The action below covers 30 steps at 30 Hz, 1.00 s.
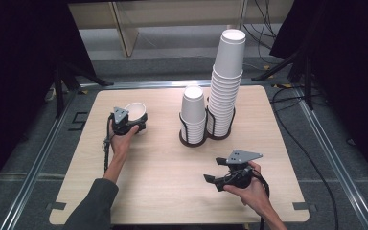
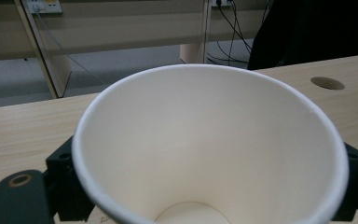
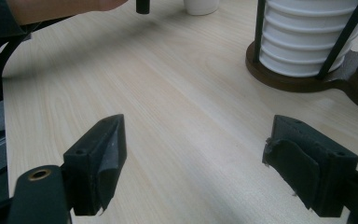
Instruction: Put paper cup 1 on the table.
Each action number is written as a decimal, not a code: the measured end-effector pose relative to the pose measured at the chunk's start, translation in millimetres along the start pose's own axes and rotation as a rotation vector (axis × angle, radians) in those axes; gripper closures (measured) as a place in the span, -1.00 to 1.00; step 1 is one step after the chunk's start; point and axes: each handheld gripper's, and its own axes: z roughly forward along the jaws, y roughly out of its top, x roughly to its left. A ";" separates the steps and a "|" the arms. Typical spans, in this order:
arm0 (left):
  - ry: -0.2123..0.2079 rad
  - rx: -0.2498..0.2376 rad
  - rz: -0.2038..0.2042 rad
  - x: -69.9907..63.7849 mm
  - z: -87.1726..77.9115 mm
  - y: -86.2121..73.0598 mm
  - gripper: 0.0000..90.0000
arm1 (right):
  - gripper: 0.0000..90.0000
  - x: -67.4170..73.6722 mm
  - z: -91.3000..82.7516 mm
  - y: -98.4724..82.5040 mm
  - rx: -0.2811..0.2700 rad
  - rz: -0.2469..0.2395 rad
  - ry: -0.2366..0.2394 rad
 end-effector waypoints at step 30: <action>-0.037 0.055 -0.075 4.9 -12.8 -9.7 -0.71 | -0.54 0.3 -0.3 0.2 0.002 -0.002 -0.006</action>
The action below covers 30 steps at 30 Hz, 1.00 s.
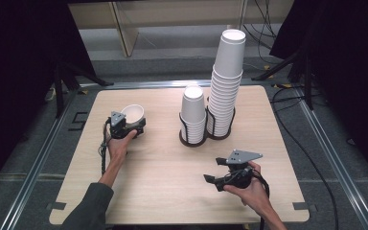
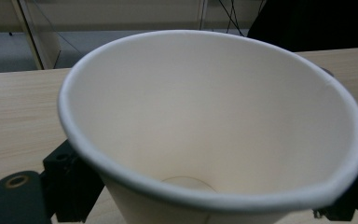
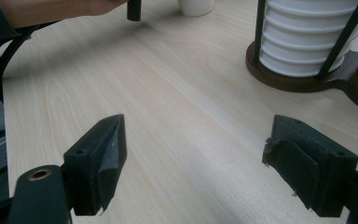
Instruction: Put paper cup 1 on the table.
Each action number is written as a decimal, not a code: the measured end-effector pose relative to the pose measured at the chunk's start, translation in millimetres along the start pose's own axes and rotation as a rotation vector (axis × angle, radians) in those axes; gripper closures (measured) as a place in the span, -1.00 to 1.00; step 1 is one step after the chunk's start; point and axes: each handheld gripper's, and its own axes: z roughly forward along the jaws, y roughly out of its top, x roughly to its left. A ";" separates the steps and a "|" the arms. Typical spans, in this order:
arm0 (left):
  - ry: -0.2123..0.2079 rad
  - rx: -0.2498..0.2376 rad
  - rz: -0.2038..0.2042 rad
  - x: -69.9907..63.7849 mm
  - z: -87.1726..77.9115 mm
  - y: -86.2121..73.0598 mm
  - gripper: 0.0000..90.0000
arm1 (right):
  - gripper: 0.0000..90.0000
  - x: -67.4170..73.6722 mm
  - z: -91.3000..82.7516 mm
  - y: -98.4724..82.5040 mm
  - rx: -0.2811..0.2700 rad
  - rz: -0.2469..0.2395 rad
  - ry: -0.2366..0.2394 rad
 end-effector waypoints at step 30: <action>0.016 0.099 0.023 -3.7 -18.0 -9.8 -0.68 | -0.54 1.3 1.3 -0.5 0.003 -0.002 0.007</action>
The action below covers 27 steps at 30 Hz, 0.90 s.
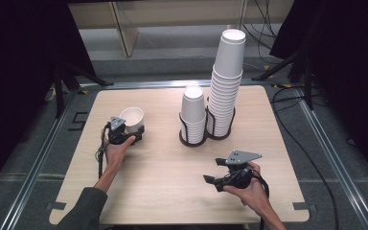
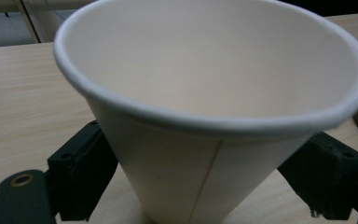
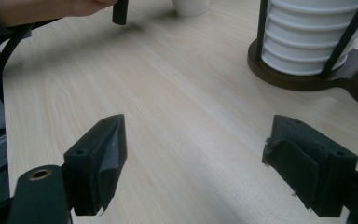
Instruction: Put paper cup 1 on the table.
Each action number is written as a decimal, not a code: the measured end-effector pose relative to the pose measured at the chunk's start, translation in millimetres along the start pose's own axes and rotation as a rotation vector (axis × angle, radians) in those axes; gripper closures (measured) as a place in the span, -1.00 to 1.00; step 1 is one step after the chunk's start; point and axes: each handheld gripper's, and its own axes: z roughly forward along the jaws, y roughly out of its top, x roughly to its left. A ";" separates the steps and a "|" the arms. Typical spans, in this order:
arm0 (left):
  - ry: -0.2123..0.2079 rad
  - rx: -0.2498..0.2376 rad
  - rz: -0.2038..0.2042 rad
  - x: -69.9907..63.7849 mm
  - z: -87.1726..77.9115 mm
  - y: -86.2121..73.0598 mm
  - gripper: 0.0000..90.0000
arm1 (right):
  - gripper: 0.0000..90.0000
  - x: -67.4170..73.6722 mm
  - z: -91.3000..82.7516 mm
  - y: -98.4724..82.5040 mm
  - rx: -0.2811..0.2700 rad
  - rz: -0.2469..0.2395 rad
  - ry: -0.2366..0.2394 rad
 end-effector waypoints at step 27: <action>0.018 -0.012 0.032 -22.6 -77.5 -3.0 -0.68 | -0.55 -2.5 -2.7 1.1 -0.023 0.005 -0.024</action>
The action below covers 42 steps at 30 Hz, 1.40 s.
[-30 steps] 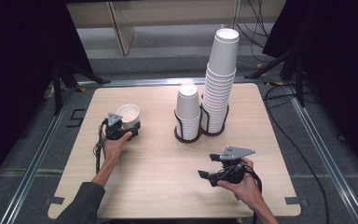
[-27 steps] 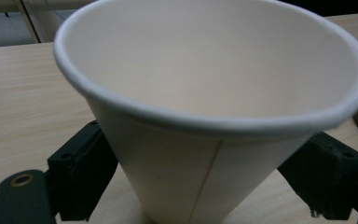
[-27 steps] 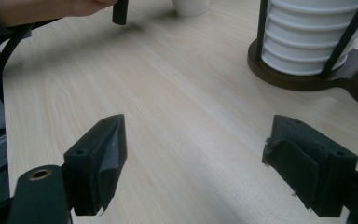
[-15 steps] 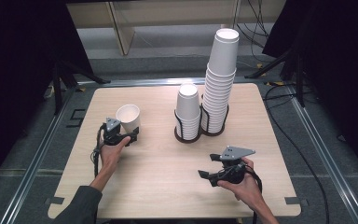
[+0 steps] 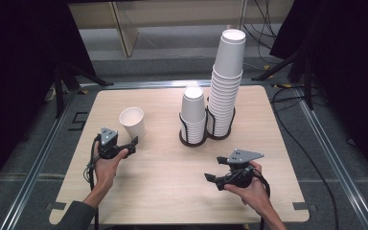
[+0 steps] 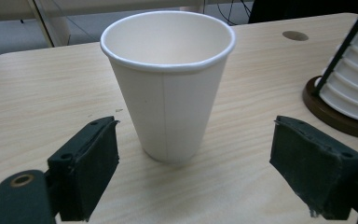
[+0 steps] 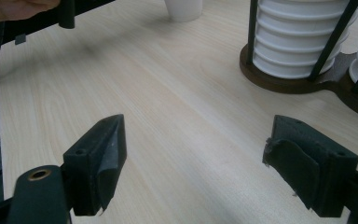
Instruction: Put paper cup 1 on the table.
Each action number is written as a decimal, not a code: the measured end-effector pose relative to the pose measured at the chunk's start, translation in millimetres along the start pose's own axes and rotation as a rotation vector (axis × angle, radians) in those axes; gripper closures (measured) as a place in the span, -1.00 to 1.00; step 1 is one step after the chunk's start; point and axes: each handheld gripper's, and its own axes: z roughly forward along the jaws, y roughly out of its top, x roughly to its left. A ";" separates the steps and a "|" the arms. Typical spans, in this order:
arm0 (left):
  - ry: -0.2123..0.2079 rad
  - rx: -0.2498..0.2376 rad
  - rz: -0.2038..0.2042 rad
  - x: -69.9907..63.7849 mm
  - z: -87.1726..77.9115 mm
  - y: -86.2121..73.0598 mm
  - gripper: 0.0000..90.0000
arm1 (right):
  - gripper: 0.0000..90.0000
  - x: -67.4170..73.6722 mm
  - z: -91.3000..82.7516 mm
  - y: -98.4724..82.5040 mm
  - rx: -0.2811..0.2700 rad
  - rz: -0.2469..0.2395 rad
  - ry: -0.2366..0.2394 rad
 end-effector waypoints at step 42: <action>-0.302 -0.031 0.069 -52.9 -79.0 -40.7 -0.68 | -0.55 -6.4 -8.1 -4.0 -0.019 0.041 -0.015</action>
